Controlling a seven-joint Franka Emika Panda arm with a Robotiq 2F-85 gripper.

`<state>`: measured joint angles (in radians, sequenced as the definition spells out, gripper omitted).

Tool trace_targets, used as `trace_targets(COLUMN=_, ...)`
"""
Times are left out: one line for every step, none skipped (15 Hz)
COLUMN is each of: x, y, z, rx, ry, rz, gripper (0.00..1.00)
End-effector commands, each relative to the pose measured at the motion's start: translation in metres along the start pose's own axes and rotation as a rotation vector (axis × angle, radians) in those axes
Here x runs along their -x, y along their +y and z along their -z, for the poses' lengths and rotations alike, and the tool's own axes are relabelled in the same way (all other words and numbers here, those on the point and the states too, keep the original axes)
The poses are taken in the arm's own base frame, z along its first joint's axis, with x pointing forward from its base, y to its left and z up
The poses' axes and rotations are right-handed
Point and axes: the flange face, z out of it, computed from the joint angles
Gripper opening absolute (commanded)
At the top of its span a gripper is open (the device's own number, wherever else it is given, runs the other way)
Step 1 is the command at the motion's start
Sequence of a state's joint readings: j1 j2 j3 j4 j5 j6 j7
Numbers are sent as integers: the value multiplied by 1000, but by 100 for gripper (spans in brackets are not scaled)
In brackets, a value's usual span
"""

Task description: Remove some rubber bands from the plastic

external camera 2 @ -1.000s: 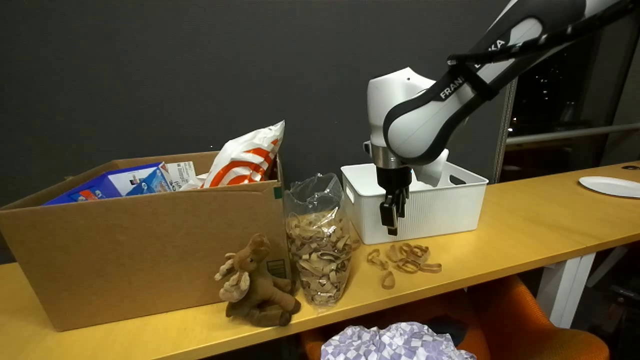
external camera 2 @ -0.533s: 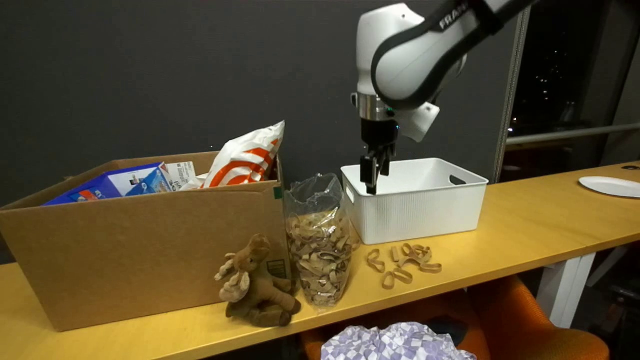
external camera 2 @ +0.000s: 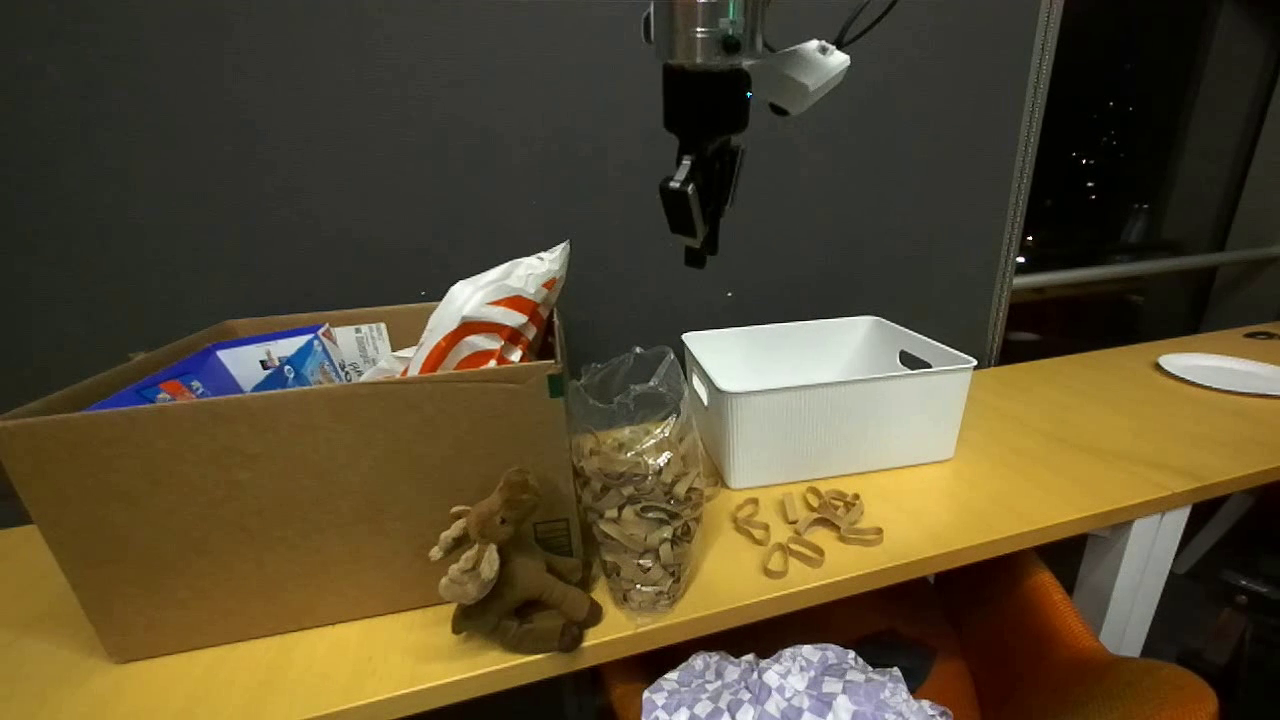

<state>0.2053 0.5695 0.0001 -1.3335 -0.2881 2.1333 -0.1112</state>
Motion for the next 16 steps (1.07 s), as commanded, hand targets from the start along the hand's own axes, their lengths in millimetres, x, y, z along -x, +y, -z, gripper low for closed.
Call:
trace_targets(x=-18, y=-14, z=-11, rx=-23, ry=12, rz=49, gripper=2)
trace_targets(x=-21, y=-21, z=-17, rx=-34, ry=22, rz=73, gripper=0)
trace_targets(x=-25, y=-28, z=-24, rx=-41, ry=37, rz=107, gripper=0)
trace_targets(x=-29, y=-34, z=-30, rx=-47, ry=49, rz=131, gripper=0)
trace_targets(x=-33, y=-41, z=-38, rx=-76, ry=63, rz=156, gripper=0)
trace_targets(x=-36, y=-46, z=-45, rx=-92, ry=71, rz=178, gripper=0)
trace_targets(x=-37, y=-52, z=-54, rx=-100, ry=72, rz=195, gripper=0)
trace_targets(x=-38, y=-57, z=-62, rx=-112, ry=69, rz=210, gripper=0)
trace_targets(x=-39, y=-61, z=-69, rx=-121, ry=67, rz=226, gripper=0)
trace_targets(x=-39, y=-62, z=-80, rx=-126, ry=62, rz=235, gripper=0)
trace_targets(x=-38, y=-61, z=-89, rx=-132, ry=57, rz=241, gripper=0)
trace_targets(x=-37, y=-61, z=-101, rx=-139, ry=53, rz=248, gripper=0)
trace_targets(x=-37, y=-61, z=-110, rx=-146, ry=55, rz=265, gripper=0)
trace_targets(x=-37, y=-62, z=-119, rx=-144, ry=61, rz=285, gripper=0)
trace_targets(x=-37, y=-64, z=-124, rx=-143, ry=66, rz=305, gripper=0)
trace_targets(x=-38, y=-67, z=-130, rx=-146, ry=73, rz=328, gripper=0)
